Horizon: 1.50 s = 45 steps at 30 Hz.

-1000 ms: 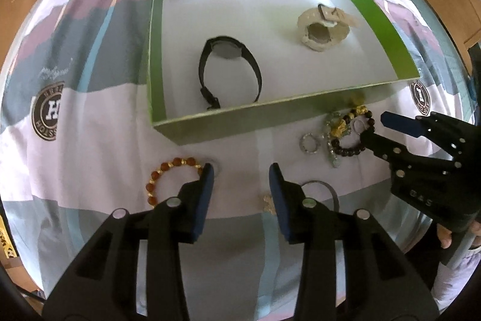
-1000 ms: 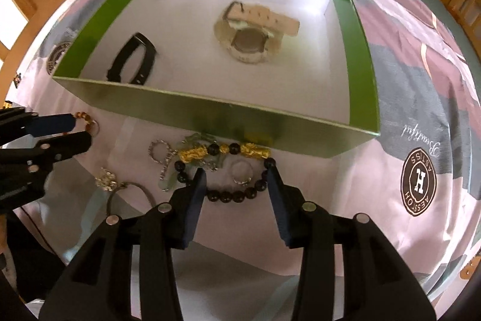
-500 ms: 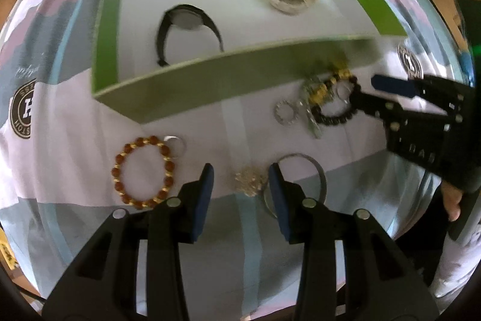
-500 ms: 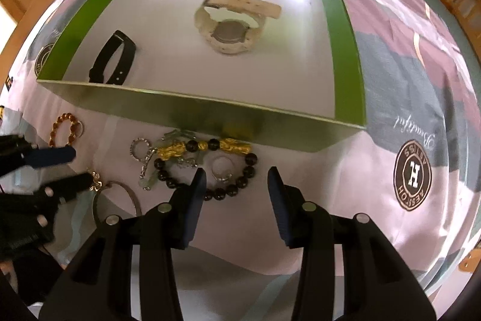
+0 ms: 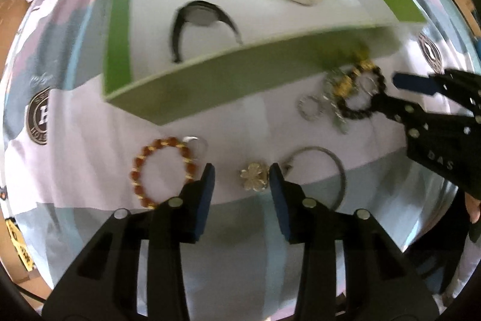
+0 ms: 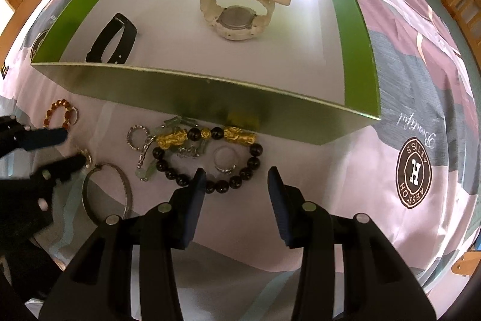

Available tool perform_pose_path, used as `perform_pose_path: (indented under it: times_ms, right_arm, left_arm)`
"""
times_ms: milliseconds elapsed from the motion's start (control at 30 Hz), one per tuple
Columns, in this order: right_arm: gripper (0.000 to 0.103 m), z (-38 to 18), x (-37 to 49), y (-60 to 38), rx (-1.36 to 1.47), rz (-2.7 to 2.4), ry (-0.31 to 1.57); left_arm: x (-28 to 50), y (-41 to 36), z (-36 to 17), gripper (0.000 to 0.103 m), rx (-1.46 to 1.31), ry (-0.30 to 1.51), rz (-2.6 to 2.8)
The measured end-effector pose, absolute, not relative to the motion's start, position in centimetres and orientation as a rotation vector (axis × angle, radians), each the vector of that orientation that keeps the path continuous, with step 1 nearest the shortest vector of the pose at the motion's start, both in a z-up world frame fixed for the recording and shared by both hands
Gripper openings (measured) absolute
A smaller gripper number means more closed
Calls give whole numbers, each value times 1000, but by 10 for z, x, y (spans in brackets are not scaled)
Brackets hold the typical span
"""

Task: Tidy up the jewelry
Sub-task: 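Withdraw both open tools from the box back toward the remaining jewelry, then move the right tool to the black bead bracelet while the left tool moves to the silver bangle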

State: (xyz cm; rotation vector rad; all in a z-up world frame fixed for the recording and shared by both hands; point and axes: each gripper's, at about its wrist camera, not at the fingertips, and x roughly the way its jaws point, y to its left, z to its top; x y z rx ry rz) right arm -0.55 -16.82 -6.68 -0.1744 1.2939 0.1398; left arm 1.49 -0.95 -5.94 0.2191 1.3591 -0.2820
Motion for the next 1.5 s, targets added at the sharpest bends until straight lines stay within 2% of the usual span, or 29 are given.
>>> perform_pose_path:
  times_ms: [433,667,733,900,1333,1367,1433,1500]
  right_arm:
    - [43,-63,14,-196,-147,93,1299]
    - [43,-58,17,-202,-136,76,1289]
    - [43,-59,19,-207,-133,68,1288]
    - [43,-59,23,-216,-123,41,1292]
    - [43,-63,16,-205,-177,61,1278]
    - [42,-65,16,-202,-181,65,1276]
    - [27,-65,14,-200,-169,86,1280]
    - [20,-65,10,-201,-157,88,1276]
  left_arm:
    - [24,14,-53,39,203,1342,-155]
    - [16,29,-30,39,162,1271,-193]
    - [12,27,-28,45,128,1276,-262]
    - [0,6,-33,44,79,1317,-399]
    - [-3,-16,-75,29,222,1381,-343]
    - [-3,-19,-76,29,226,1380,-343]
    - [-2,-21,-77,27,234,1381,-333]
    - [2,-23,-78,27,264,1370,-277]
